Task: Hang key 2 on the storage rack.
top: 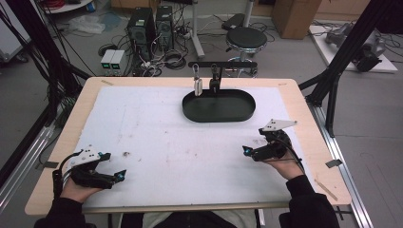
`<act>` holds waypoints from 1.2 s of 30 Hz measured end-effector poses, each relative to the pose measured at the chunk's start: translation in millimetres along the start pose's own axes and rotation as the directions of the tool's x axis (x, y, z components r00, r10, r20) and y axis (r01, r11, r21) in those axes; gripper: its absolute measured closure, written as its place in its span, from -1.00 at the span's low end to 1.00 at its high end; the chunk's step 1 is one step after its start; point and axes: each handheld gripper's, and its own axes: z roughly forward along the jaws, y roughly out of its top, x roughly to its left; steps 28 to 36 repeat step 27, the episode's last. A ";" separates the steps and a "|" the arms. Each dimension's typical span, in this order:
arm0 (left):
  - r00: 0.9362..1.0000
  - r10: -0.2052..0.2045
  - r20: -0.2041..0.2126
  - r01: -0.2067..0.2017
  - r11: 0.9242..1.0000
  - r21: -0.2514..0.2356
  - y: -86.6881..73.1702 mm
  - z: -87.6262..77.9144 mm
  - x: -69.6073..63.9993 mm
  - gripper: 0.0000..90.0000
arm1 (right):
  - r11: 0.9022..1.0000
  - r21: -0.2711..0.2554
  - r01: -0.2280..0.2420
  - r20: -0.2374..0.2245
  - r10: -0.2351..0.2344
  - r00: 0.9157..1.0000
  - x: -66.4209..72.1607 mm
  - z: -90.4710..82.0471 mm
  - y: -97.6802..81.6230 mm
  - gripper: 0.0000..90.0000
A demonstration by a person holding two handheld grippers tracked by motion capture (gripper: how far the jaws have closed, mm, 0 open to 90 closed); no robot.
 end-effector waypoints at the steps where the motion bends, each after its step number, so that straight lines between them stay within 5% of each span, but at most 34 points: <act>1: 1.000 0.000 -0.001 0.000 1.000 0.000 0.0 0.2 -0.3 -0.85 | 1.000 0.002 0.003 0.001 -0.003 1.000 0.4 -0.8 -1.2 -0.98; 23: 1.000 0.000 -0.007 0.000 1.000 0.007 -0.1 1.0 -0.9 -0.85 | 0.997 0.077 0.002 -0.037 0.000 0.999 7.6 -10.0 -37.3 -0.98; 36: 1.000 0.002 -0.007 -0.002 1.000 0.008 0.2 1.3 -0.4 -0.85 | 0.997 0.075 -0.005 -0.038 0.008 0.999 8.8 -11.4 -40.7 -0.98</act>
